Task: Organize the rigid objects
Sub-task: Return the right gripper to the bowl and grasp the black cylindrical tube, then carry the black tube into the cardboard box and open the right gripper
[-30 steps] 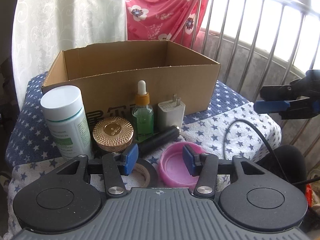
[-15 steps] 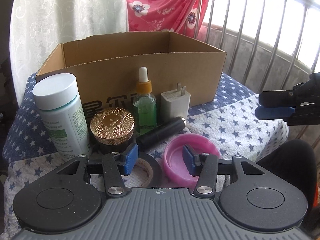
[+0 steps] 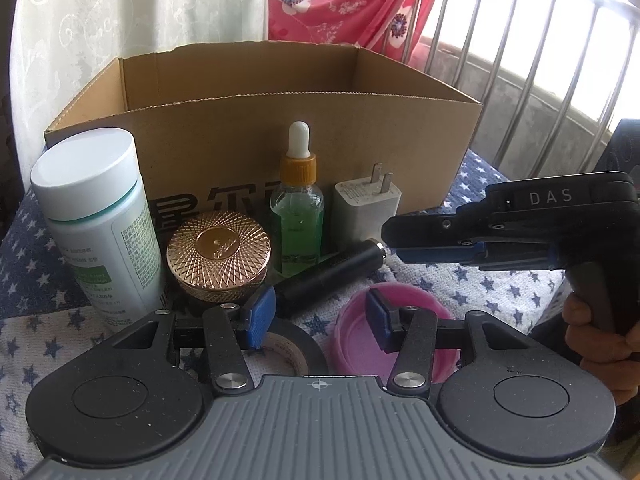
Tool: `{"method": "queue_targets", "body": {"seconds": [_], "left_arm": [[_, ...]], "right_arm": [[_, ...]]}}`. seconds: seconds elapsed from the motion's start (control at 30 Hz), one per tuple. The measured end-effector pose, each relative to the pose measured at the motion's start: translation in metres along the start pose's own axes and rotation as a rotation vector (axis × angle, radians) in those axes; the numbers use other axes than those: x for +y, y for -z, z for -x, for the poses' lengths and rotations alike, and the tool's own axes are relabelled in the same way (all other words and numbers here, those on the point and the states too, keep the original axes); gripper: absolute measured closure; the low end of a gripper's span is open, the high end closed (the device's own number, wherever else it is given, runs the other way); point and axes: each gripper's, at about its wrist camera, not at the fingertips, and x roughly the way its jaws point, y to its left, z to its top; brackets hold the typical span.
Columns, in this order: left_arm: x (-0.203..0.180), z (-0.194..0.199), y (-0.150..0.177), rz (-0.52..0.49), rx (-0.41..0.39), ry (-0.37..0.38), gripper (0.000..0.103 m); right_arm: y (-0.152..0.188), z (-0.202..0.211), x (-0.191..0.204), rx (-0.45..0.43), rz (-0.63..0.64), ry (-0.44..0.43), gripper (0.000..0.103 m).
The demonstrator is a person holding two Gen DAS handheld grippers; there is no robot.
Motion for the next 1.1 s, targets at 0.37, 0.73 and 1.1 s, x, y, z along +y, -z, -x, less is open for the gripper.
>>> {"method": "queue_targets", "body": {"seconds": [0.37,0.73,1.1], "left_arm": [[-0.002,-0.007,-0.009,0.026,0.046,-0.013,0.053],[-0.008,0.002,-0.010,0.045,0.019,-0.015,0.051],[-0.033,0.038,-0.017,-0.020,-0.116,0.003,0.051]], "right_arm": [[0.000,-0.011,-0.010,0.017,-0.011,-0.012,0.073],[0.007,0.002,-0.005,-0.022,0.009,-0.004,0.073],[0.017,0.038,0.037,-0.135,0.075,0.029,0.073]]}}
